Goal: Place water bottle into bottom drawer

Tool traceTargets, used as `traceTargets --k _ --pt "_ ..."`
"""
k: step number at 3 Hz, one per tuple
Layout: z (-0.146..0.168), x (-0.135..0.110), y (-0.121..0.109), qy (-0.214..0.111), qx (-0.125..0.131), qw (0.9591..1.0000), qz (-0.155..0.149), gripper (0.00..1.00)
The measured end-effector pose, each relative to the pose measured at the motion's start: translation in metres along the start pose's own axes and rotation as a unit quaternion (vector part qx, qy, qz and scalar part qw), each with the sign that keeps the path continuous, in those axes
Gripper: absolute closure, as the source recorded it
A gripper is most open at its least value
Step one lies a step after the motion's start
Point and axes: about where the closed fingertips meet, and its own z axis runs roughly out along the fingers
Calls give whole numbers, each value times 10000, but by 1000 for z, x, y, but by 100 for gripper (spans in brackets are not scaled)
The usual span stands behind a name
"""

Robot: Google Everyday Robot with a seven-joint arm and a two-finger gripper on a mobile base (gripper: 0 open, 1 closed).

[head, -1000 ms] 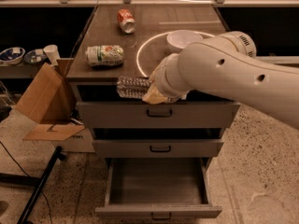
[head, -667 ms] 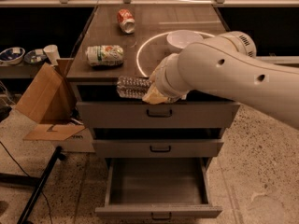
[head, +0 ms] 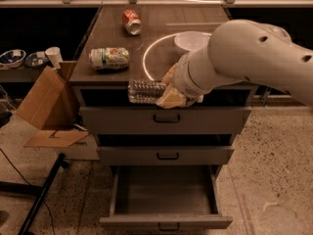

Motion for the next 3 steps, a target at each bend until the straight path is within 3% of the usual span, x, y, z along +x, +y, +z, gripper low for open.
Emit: traceTargets --k 1,2,3 --pt "-1 19 43 -165 -729 9972 36 100" --pt "3 40 88 -239 -1198 9920 -324 100" --pt "27 67 128 -74 -1350 9898 -441 100"
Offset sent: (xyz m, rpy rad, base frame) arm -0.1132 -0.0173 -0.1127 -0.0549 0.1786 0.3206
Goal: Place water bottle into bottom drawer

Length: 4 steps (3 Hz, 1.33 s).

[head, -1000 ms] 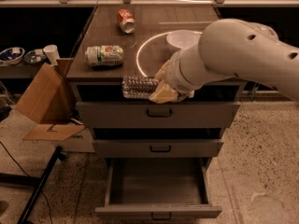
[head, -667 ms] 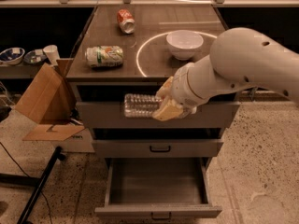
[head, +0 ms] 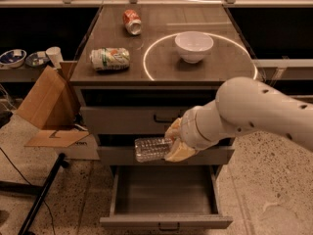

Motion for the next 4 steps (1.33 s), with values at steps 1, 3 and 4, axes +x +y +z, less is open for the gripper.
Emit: traceTargets --k 1,3,4 --pt "46 26 18 282 53 9993 249 100" --pt "101 52 28 580 108 9968 547 100" --pt "113 49 26 583 -33 9969 529 100"
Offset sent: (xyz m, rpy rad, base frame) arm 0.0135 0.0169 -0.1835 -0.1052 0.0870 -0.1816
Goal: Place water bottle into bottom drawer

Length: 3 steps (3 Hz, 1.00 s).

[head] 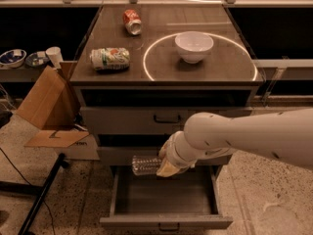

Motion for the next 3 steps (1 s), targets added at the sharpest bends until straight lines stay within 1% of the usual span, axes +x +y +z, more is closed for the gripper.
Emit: traceTargets --k 1,2,3 --pt "16 -7 -13 1 -48 9999 110 100" --pt "24 -9 -18 -19 30 9997 224 100" --pt "30 -8 -17 -37 83 9994 327 100"
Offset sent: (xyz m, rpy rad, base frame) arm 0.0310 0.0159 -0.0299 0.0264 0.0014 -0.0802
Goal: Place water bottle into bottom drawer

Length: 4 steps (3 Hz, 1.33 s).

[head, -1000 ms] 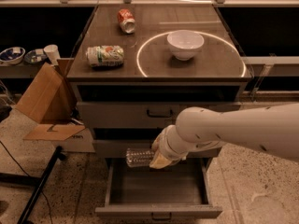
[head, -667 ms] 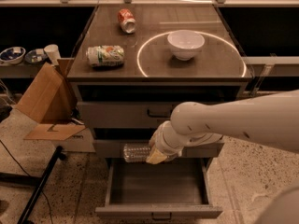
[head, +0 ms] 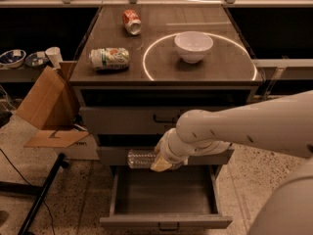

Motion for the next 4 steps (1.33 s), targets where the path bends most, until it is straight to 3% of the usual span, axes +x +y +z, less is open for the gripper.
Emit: traceTargets --k 1,4 --pt "3 0 1 -51 7 9999 86 82" --pt "4 1 2 -209 59 9994 266 12"
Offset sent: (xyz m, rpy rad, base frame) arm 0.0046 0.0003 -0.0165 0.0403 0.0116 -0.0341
